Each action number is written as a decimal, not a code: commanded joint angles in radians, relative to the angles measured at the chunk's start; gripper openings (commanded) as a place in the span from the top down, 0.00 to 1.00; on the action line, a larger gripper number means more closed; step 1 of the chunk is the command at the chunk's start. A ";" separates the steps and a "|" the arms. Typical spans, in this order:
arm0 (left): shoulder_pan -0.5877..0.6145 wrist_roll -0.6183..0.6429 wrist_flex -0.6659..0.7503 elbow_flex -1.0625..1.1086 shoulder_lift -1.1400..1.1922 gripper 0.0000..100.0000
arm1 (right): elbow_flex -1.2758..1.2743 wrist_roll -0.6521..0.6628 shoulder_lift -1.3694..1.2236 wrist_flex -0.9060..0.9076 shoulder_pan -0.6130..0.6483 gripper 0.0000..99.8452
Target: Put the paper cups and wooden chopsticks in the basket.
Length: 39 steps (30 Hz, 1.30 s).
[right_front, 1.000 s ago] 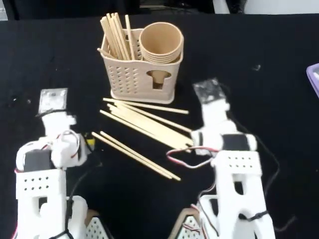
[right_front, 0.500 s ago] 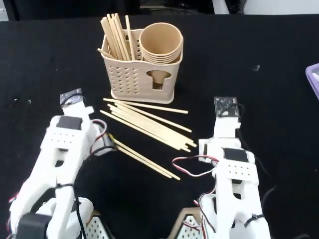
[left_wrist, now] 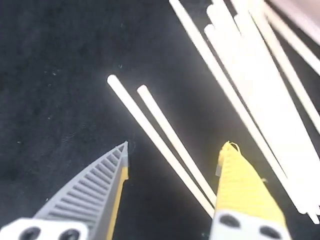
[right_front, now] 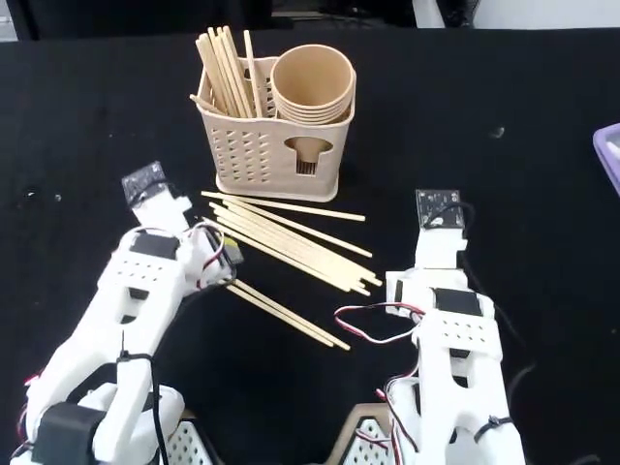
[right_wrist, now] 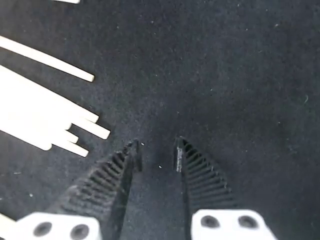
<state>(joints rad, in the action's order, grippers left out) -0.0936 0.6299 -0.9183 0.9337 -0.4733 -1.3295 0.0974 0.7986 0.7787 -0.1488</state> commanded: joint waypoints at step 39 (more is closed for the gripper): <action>0.001 0.078 0.112 -0.050 0.261 0.95 | 0.002 -0.008 0.030 -0.028 -0.011 0.88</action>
<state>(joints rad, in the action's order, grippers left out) -0.0997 0.7142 -0.8032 0.8907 -0.2094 -1.3295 0.0974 0.7986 0.7725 -0.1488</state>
